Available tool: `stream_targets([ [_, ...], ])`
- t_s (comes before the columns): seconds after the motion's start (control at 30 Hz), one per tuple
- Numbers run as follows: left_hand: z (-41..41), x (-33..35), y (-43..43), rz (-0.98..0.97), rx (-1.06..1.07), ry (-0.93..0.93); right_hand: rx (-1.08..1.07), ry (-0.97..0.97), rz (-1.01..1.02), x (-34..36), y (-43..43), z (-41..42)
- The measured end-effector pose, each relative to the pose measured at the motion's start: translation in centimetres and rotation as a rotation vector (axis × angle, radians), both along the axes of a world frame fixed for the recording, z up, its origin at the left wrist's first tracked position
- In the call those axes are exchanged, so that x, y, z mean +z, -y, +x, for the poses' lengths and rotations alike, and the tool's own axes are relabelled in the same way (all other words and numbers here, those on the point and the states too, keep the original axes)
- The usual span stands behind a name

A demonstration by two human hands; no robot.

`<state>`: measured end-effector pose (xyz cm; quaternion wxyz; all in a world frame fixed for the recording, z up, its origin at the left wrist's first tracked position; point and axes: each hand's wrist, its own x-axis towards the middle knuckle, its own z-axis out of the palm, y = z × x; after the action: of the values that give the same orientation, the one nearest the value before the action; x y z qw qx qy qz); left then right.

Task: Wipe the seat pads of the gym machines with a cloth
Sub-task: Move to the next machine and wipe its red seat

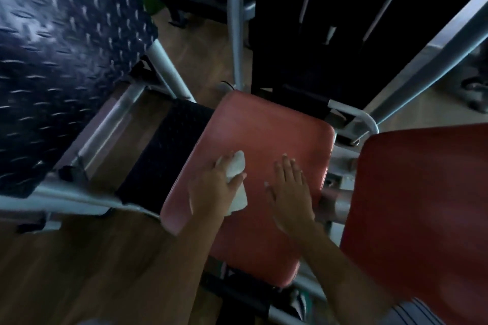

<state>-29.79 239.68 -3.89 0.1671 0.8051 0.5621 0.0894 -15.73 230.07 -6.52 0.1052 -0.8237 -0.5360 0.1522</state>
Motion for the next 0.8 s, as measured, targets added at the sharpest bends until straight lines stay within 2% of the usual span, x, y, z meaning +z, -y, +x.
stream_targets([
  [0.1,1.2,-4.5,-2.9,0.112,-0.112,-0.115,-0.046,0.021,-0.012,-3.0,-1.5,1.1],
  [0.3,3.7,-12.3,-6.9,0.222,-0.269,-0.132,-0.130,0.023,0.009,-9.6,-3.7,3.6],
  [0.5,4.1,-16.6,-6.9,0.085,-0.338,-0.125,-0.198,0.054,0.043,-14.4,-5.2,6.3],
  [0.63,4.8,-17.3,-7.9,0.106,-0.305,-0.106,-0.252,0.055,0.039,-16.0,-6.0,7.6],
  [0.8,10.4,-18.0,-14.6,0.134,-0.063,-0.131,-0.260,0.086,0.030,-16.4,-6.3,7.5],
])
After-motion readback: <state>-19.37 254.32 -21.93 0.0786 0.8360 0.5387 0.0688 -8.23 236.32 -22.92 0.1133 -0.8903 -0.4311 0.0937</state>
